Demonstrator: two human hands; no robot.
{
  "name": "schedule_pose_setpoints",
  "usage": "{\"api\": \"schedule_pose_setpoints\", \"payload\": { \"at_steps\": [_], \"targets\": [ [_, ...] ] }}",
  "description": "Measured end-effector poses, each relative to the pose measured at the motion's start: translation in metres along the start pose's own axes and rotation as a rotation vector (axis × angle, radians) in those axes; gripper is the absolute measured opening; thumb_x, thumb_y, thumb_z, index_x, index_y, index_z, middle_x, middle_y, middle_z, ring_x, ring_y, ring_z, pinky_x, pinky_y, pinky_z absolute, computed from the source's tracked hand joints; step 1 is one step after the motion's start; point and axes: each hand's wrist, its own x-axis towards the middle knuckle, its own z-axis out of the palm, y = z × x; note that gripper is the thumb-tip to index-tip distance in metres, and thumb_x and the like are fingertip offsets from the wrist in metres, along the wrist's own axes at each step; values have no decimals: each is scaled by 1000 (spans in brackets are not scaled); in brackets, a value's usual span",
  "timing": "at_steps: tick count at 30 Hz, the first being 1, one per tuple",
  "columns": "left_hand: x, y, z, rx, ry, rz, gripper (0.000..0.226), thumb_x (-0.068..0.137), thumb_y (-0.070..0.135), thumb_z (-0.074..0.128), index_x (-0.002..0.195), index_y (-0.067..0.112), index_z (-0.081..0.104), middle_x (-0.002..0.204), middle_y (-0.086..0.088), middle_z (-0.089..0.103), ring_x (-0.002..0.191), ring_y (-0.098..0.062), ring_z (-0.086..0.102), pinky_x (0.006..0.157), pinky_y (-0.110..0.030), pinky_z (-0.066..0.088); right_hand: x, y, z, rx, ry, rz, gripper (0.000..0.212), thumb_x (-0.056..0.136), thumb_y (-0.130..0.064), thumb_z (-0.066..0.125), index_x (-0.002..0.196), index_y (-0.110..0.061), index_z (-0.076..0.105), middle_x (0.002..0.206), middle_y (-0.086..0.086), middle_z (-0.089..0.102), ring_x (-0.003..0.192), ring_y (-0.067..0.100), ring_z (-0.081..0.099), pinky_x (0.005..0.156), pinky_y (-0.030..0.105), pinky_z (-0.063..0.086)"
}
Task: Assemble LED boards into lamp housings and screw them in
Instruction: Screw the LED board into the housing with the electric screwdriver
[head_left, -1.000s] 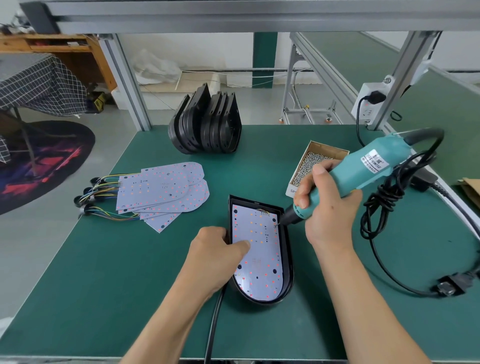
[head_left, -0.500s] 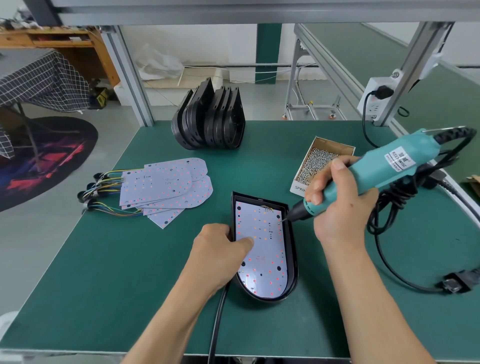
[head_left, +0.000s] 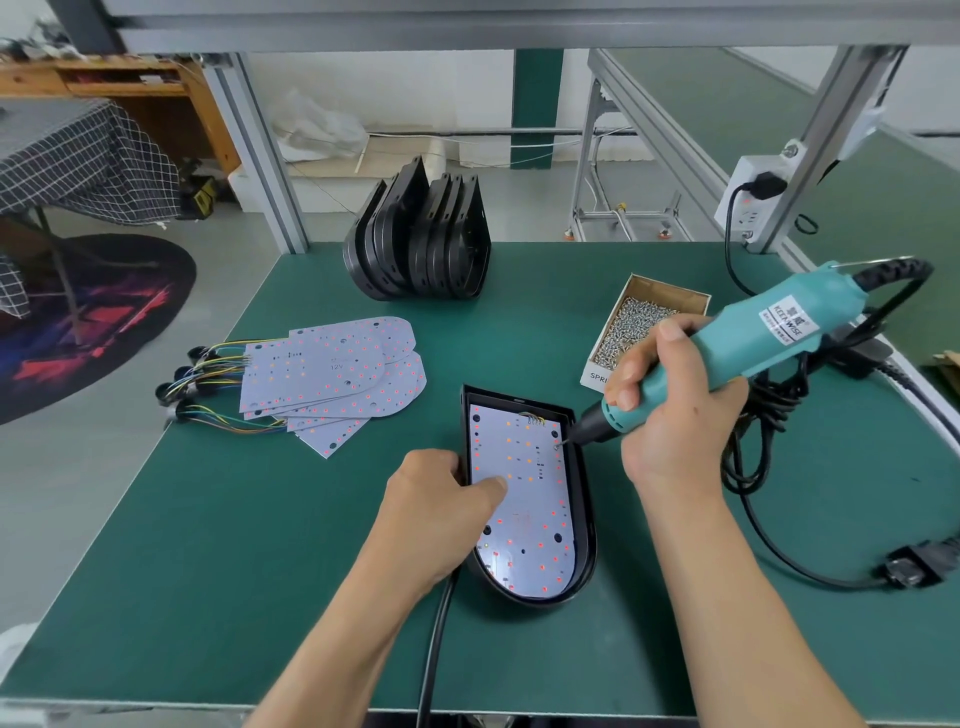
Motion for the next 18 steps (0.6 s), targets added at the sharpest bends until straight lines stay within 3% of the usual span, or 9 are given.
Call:
{"api": "schedule_pose_setpoints", "payload": {
  "at_steps": [8,15,18],
  "targets": [
    [-1,0,0,1,10,18,35,79,28,74,64,15,46,47,12,43,37,-9,39,38,-16,28,1,0,2,-44,14,3,19,92,-16,63,78,-28,60,57,4,52,42,20,40,53,29,38],
    [0,2,2,32,38,34,39,76,31,69,75,-2,48,53,8,45,50,-17,35,48,-23,29,6,1,13,-171,106,36,13,89,-22,67,81,-26,58,55,5,51,42,21,39,51,26,39],
    [-1,4,3,41,42,35,37,77,31,70,71,3,47,50,11,45,49,-16,35,45,-22,28,4,0,15,-177,161,24,14,89,-22,66,79,-28,59,55,5,51,43,22,39,50,26,39]
  ]
}}
